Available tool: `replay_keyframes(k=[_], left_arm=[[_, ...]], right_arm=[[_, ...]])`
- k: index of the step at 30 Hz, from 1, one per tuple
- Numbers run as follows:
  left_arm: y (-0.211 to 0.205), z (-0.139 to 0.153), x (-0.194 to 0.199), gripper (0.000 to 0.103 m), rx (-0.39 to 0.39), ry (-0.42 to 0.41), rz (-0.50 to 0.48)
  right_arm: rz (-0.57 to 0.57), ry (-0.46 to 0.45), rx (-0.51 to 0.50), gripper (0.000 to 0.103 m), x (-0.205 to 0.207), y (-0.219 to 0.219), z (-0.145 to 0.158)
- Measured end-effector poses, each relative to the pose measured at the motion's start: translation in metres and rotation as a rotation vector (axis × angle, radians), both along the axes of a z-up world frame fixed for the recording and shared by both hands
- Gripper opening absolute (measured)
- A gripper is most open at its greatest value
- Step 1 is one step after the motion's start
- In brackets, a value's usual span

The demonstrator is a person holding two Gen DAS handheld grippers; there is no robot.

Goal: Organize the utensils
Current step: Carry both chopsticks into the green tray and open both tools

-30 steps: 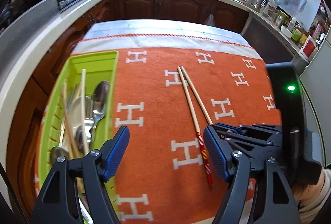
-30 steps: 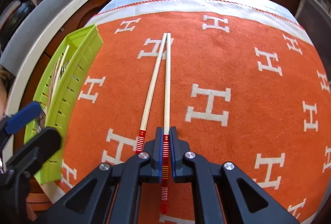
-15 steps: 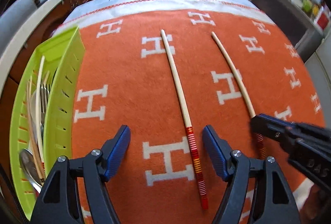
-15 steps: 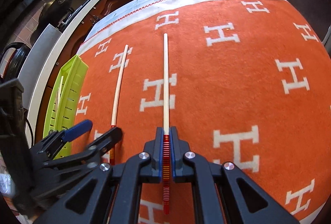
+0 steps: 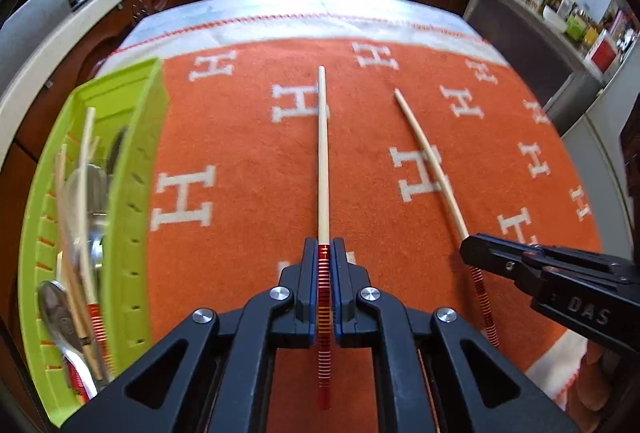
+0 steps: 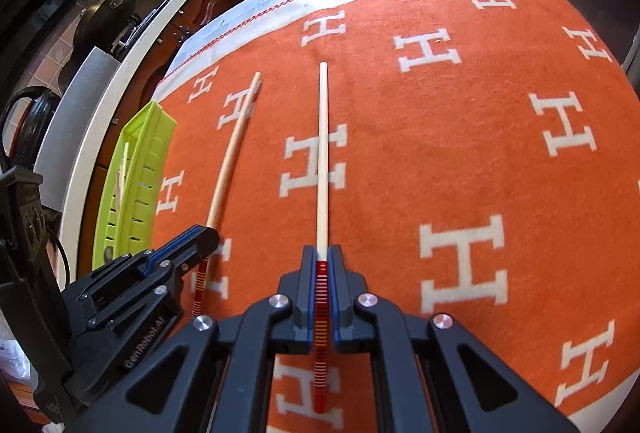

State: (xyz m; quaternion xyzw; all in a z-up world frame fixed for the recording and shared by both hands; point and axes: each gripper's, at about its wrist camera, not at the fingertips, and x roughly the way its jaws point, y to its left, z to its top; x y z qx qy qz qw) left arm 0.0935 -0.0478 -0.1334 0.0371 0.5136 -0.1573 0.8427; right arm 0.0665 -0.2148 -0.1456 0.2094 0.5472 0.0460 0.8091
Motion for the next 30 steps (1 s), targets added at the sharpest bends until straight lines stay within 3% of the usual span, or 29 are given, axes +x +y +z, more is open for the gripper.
replay_keyframes(k=[8, 13, 21, 30], left_arm=[[0.057, 0.069, -0.019, 0.003, -0.064, -0.145, 0.078], [0.097, 0.089, -0.024, 0.003, -0.027, -0.218, 0.165], [0.148, 0.078, -0.018, 0.003, 0.024, -0.215, 0.262], [0.176, 0.052, -0.016, 0.003, 0.001, -0.154, 0.29]], right_arm=[[0.062, -0.069, 0.053, 0.005, 0.004, 0.031, 0.041], [0.137, -0.135, 0.067, 0.005, 0.013, 0.067, 0.072], [0.266, -0.187, 0.065, 0.005, 0.025, 0.138, 0.08], [0.301, -0.141, 0.124, 0.005, 0.035, 0.174, 0.063]])
